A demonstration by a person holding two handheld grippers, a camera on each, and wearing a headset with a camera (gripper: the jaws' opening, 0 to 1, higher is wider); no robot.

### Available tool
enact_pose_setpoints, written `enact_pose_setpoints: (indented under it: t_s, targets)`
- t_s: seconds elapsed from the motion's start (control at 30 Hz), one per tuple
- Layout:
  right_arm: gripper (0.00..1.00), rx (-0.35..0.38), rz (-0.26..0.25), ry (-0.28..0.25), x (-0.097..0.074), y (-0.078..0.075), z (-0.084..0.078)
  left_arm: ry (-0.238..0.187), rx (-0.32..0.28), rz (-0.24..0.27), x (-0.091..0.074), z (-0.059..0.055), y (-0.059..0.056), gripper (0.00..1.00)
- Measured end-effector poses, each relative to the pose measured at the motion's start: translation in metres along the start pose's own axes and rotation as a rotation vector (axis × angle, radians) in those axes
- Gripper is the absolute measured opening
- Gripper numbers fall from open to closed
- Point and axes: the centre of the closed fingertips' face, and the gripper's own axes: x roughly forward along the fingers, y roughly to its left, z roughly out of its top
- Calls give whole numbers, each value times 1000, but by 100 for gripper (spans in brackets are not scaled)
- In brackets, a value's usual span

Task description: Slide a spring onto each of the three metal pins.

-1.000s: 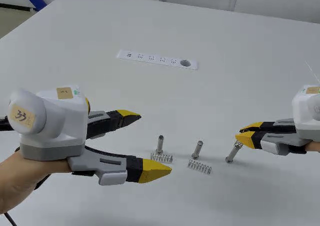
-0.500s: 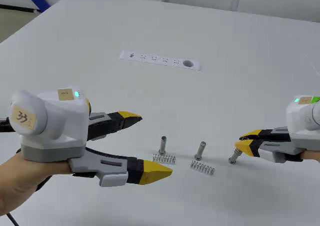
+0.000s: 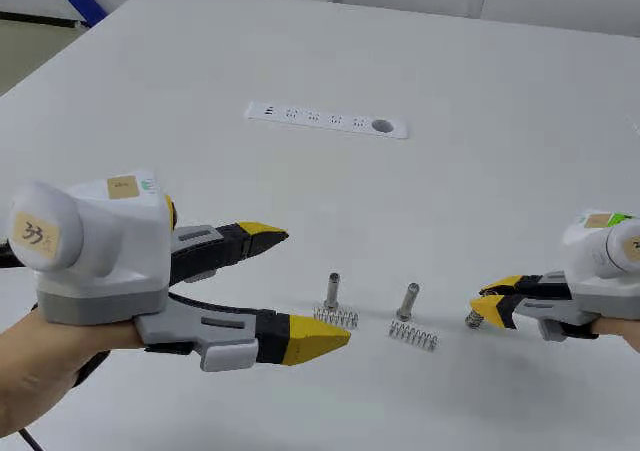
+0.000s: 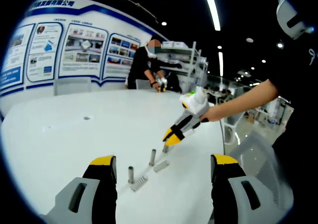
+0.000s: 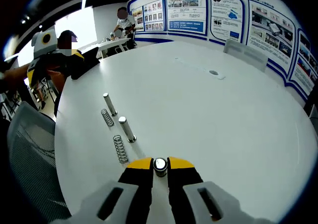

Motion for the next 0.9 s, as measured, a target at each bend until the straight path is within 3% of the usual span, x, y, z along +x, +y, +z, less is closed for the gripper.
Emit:
enact_pose_setpoints:
  t_s: [0.33,0.5,0.67,0.9]
  targets:
    - [12,-14,6,0,3,1,0,-2,-2,0,1,1,1,79]
    - [20,-18,-6,-12,-1,0,6,-8,-3,-4,1,3,0,79]
    - [20,-54,-12,-40,-15,2,21,-30,-13,-9,2,8,0,79]
    - [21,-117,30,-105,-27,27,51,-26,7,-28,9,12,-4,79]
